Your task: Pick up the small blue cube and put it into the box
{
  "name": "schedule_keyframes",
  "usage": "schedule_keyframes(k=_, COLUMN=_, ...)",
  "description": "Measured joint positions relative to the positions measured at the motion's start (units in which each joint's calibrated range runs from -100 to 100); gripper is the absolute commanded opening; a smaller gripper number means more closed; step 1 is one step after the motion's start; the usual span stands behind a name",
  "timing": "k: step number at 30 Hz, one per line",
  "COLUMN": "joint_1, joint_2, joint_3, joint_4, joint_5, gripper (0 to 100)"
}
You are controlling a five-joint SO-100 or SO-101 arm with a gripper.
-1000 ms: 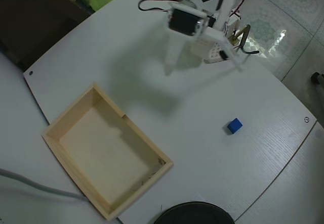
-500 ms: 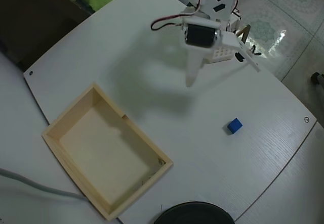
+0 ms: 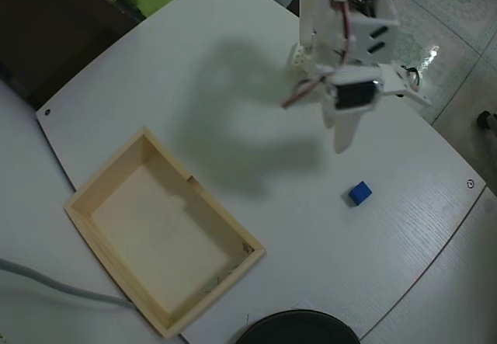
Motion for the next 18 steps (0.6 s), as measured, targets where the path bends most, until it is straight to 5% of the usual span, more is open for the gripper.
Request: schedule_keyframes(k=18, joint_1=-5.9, joint_2=8.72, joint_3=0.0, joint_4=-3.84, joint_5=1.37, gripper=20)
